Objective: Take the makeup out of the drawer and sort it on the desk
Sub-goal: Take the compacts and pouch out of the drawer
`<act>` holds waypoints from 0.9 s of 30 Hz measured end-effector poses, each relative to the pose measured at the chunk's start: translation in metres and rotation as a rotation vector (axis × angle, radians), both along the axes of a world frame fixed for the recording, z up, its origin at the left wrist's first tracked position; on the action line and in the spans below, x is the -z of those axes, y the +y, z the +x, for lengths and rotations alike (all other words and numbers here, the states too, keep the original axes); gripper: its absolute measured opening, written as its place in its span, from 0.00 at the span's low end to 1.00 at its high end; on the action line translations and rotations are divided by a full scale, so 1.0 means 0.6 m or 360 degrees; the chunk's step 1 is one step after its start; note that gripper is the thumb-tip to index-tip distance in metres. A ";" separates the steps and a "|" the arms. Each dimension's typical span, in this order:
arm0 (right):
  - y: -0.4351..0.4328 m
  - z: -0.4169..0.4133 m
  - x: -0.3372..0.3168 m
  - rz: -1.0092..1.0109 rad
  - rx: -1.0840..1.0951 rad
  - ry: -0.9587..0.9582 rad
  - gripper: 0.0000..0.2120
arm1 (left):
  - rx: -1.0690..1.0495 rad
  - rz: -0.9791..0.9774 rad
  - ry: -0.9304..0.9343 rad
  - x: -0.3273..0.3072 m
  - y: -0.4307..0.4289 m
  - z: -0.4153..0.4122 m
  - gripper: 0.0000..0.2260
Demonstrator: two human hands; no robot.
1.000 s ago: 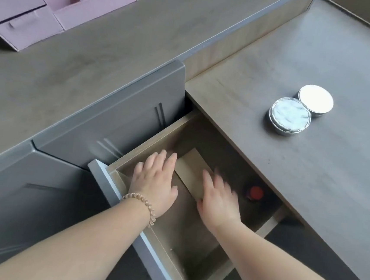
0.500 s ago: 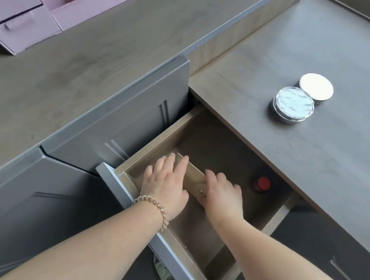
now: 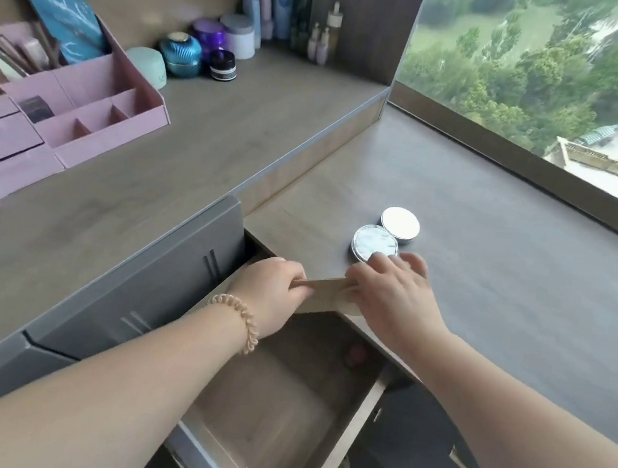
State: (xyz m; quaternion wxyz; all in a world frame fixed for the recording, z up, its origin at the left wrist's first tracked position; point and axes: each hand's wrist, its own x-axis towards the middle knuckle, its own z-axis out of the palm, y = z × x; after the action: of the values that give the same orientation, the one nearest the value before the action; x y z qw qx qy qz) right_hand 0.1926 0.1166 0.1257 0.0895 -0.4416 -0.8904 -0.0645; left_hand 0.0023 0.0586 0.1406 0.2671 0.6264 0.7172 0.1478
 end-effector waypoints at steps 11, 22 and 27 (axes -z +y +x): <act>0.128 0.110 0.031 -0.0269 0.0446 -0.0034 0.24 | -0.0365 -0.0261 -0.0368 0.050 0.144 0.224 0.10; 0.161 0.146 0.091 -0.0515 0.0644 -0.0105 0.20 | -0.0130 0.0266 0.0605 0.071 0.184 0.216 0.12; 0.176 0.154 0.085 -0.0519 0.0616 -0.0047 0.21 | -0.0197 0.0290 0.0573 0.070 0.184 0.196 0.08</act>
State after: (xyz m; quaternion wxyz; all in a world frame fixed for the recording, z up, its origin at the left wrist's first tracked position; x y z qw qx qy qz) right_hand 0.2848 0.2221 0.0750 -0.0100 -0.6114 -0.7891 0.0576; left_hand 0.1196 0.1690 0.0987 0.0672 0.6189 0.7742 0.1141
